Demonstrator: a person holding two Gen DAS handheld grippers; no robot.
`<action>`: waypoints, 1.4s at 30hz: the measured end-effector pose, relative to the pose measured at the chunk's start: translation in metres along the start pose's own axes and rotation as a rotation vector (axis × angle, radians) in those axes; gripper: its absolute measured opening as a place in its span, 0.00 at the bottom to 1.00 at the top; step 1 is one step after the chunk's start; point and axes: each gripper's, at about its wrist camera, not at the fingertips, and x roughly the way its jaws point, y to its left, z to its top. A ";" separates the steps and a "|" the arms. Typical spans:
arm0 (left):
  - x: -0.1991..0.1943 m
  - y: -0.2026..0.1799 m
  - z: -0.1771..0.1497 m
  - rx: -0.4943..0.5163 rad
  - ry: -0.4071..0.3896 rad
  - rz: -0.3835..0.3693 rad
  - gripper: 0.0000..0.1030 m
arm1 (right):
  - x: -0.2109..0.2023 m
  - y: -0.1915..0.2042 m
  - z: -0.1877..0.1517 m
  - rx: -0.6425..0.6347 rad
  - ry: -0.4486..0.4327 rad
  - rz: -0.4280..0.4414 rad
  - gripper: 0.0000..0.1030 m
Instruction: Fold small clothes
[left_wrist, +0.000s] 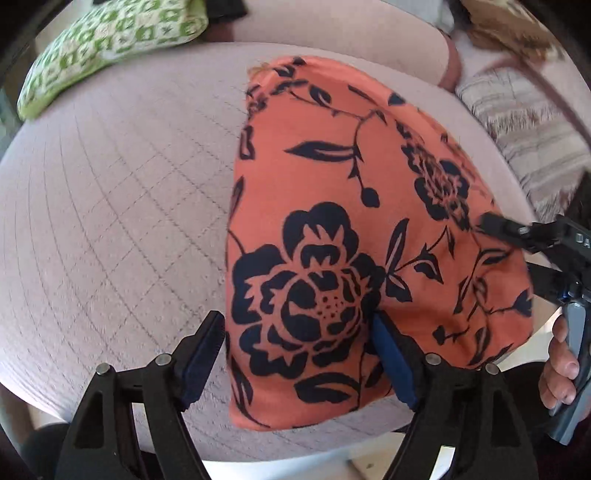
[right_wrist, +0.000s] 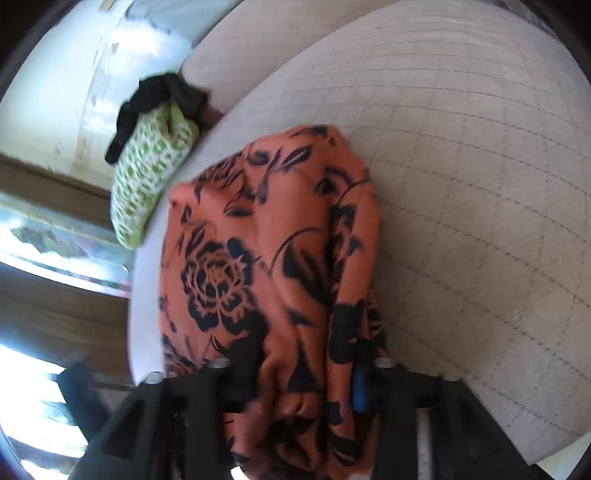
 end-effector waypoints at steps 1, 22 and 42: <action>-0.005 0.002 0.000 0.006 0.000 0.000 0.79 | -0.016 -0.004 0.005 0.025 -0.068 0.011 0.58; 0.065 0.010 0.182 -0.060 -0.049 0.160 0.79 | 0.095 -0.002 0.090 0.190 0.051 0.045 0.39; -0.018 0.003 0.066 0.103 -0.235 0.290 0.97 | 0.000 0.035 0.041 -0.039 -0.169 0.123 0.46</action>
